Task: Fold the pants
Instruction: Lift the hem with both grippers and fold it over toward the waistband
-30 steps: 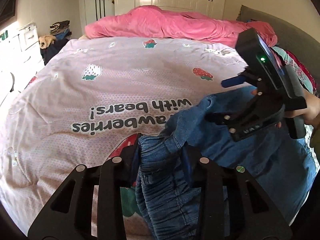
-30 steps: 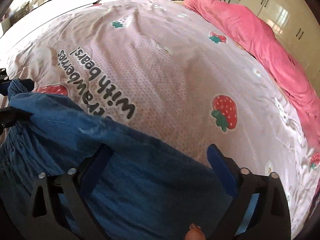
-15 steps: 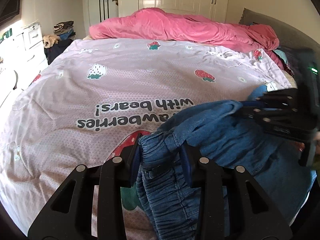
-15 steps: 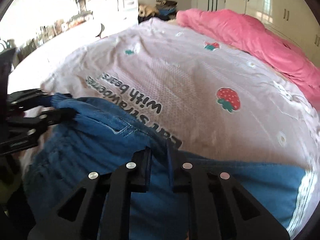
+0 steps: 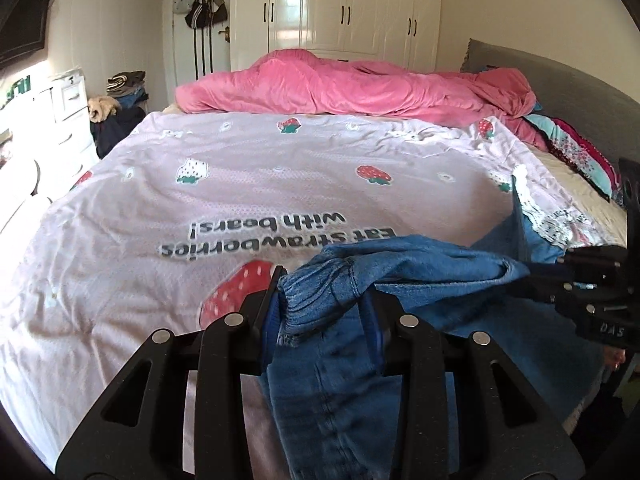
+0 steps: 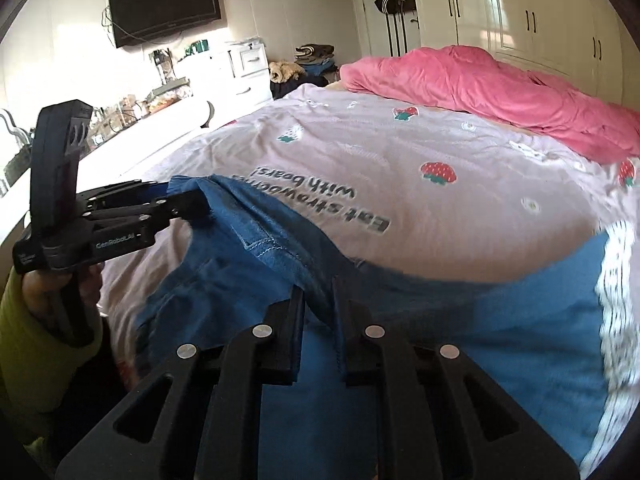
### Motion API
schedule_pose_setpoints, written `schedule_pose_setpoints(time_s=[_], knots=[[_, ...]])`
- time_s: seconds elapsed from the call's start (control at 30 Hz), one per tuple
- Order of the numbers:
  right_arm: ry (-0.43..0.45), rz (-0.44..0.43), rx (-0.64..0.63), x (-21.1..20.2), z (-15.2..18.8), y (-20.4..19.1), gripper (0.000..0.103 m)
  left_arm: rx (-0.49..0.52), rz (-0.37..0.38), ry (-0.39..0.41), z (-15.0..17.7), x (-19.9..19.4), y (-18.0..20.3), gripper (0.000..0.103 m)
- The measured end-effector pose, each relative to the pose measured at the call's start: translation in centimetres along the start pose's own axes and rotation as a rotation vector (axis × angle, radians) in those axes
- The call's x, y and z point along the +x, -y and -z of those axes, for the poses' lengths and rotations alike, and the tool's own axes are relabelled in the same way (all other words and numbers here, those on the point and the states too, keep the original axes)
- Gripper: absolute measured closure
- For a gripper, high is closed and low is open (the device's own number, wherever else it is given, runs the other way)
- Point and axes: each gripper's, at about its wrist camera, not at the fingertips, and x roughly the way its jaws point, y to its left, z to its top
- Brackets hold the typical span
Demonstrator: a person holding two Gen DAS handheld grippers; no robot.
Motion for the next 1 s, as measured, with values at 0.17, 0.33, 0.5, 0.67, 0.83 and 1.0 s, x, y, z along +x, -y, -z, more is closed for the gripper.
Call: schedule_pose_setpoints(time_s=[0.17,0.33,0.5,0.67,0.83,1.0], knots=[[0.018,-0.004,-0.039,-2.0,1.8,-2.3,0.091,-0.026,0.014,0.0,2.0,-2.2,0.2,0.073],[-0.005,-0.028,-0.067,-2.9,3.3,-4.2,0.091,-0.053,0.027,-0.045,3.9,-2.8,0.0,0.073],[-0.032,-0.055,-0.076,-3.7,5.3,-5.5,0.091,-0.058,0.046,-0.078,5.2,-4.1,0.0,0.073],[-0.065,-0.087,-0.076,-4.0,7.0,-6.7,0.09,-0.052,0.019,-0.132,7.1,-4.7,0.1,0.071],[-0.107,-0.088,-0.098,-3.4,8.1,-8.0,0.089,-0.085,0.015,-0.205,8.7,-4.1,-0.4,0.069],[-0.164,-0.094,-0.08,-1.9,9.6,-8.0,0.088,-0.1,0.018,-0.229,9.2,-4.0,-0.6,0.066]])
